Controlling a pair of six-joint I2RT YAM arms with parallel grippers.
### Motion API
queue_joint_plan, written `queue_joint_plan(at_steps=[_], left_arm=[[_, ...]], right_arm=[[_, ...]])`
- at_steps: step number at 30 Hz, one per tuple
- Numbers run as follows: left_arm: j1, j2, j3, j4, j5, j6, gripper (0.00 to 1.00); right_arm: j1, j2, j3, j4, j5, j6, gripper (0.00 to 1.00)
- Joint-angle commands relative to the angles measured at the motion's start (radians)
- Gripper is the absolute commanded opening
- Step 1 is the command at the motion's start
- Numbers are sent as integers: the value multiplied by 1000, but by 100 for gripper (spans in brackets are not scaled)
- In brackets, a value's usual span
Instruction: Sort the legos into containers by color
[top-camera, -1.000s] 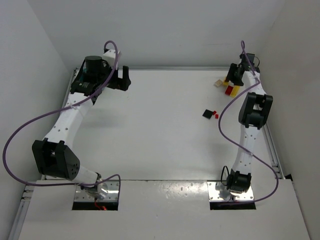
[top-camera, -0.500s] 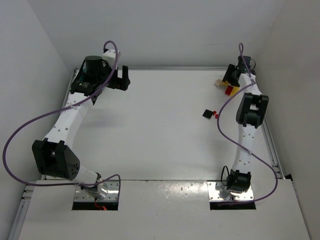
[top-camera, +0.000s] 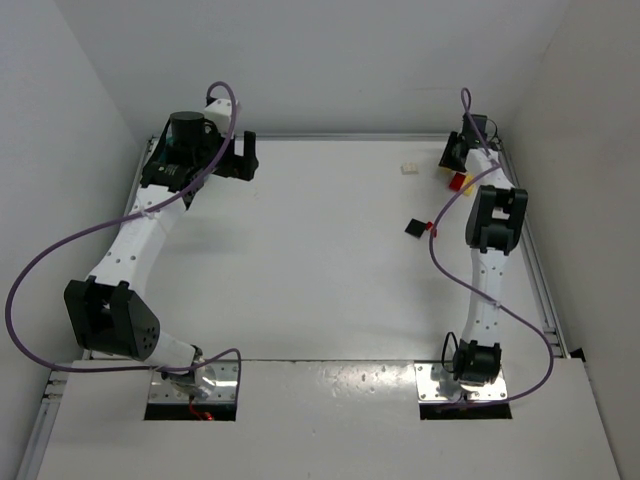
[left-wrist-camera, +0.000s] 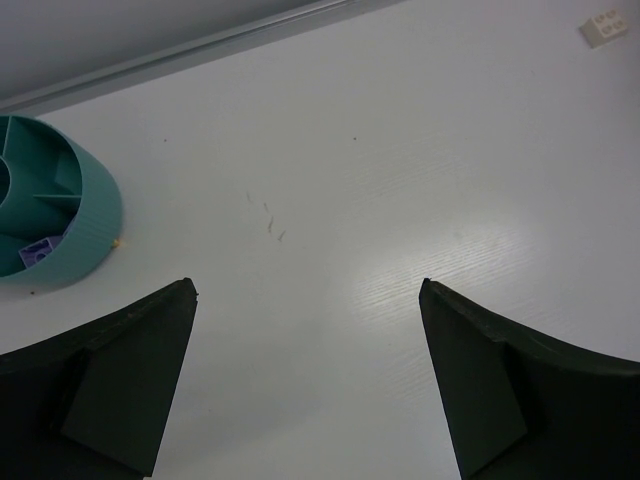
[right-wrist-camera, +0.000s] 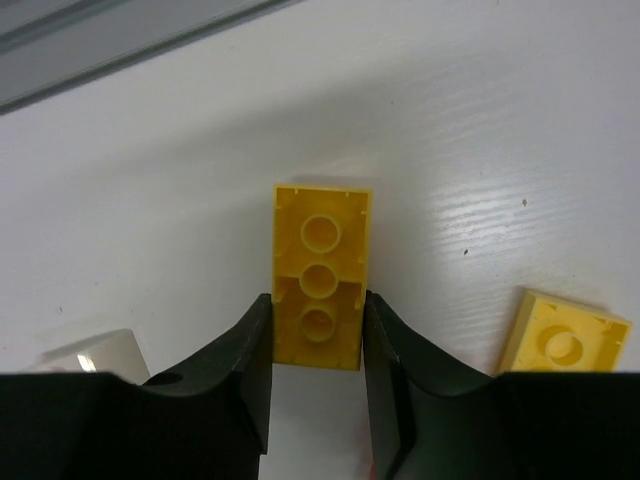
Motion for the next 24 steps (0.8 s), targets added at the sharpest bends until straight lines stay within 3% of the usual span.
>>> queue_joint_plan(at_steps=[1,3,5,7,12,14,19,24], left_arm=[[-9,-1,17,34,-1,15,100],[-9,-22,1,34,-1,24,100],[-9,-60,-43,34,42,45,100],[1,-86,-75,34,123,45,100],[21,-132,-172,46,403,-74,100],[21,-132,-181,57,480,-163,100],[12,-123,-290,217,669,-387,97],[3,-87,-336,320,750,-569,94]], right_arm=[[-1,-70,-112,1,-26,-44,5],[-1,-185,-218,30,-77,-93,0],[-1,-299,-429,107,-158,-142,0],[13,-488,-643,156,-268,-219,0],[88,-807,-980,198,-543,-369,0],[143,-925,-1033,186,-602,-397,0],[287,-1048,-1085,147,-712,-417,0],[473,-1084,-1076,161,-673,-376,0]])
